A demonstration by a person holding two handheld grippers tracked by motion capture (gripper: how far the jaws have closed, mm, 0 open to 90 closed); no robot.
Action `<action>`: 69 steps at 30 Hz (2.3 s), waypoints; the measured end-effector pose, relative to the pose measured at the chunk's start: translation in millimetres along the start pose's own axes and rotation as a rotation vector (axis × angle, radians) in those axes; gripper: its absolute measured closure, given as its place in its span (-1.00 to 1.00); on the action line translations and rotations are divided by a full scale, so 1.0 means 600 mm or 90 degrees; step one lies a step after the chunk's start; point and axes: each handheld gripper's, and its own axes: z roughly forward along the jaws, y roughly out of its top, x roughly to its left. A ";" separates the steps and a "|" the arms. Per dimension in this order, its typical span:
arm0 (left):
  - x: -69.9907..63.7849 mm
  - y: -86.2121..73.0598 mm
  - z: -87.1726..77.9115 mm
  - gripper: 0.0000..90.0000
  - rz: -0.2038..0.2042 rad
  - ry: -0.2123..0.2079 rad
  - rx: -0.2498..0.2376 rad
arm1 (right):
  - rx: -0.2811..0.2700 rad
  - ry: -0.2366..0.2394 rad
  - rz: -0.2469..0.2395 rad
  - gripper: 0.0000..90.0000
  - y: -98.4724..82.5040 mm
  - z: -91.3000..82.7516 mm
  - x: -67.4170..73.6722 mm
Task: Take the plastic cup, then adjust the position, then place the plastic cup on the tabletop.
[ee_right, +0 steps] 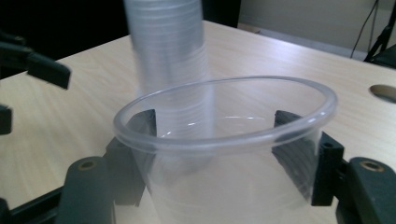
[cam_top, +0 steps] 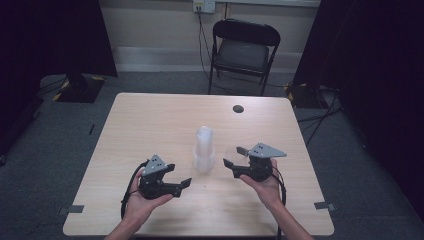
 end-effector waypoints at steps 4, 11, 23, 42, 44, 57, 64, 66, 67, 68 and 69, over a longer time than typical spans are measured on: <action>0.006 -0.006 -0.007 -0.64 -0.007 0.011 0.002 | -0.003 -0.011 0.006 -0.31 0.005 0.001 -0.014; 0.028 -0.027 -0.025 -0.65 -0.030 0.033 -0.004 | -0.001 -0.035 0.025 -0.31 0.012 0.007 -0.041; 0.042 -0.045 -0.030 -0.65 -0.033 0.033 -0.013 | 0.005 -0.070 0.041 -0.31 0.017 0.041 -0.080; 0.051 -0.053 -0.029 -0.65 -0.026 0.037 -0.004 | 0.003 -0.091 0.067 -0.33 0.026 0.096 -0.114; 0.051 -0.053 -0.029 -0.65 -0.032 0.037 -0.006 | 0.005 -0.091 0.075 -0.33 0.024 0.103 -0.119; 0.054 -0.054 -0.021 -0.64 -0.039 0.037 0.003 | 0.019 -0.093 0.101 -0.35 0.003 0.144 -0.133; 0.056 -0.057 -0.023 -0.64 -0.042 0.033 0.005 | 0.026 -0.090 0.106 -0.35 -0.009 0.164 -0.131; 0.057 -0.059 -0.021 -0.64 -0.046 0.033 0.007 | 0.026 -0.089 0.107 -0.35 -0.012 0.169 -0.129; 0.057 -0.059 -0.021 -0.64 -0.045 0.032 0.007 | 0.026 -0.087 0.109 -0.35 -0.013 0.170 -0.128; 0.057 -0.059 -0.021 -0.64 -0.045 0.032 0.007 | 0.026 -0.087 0.109 -0.35 -0.013 0.170 -0.128; 0.057 -0.059 -0.021 -0.64 -0.045 0.031 0.007 | 0.023 -0.086 0.108 -0.36 -0.013 0.173 -0.125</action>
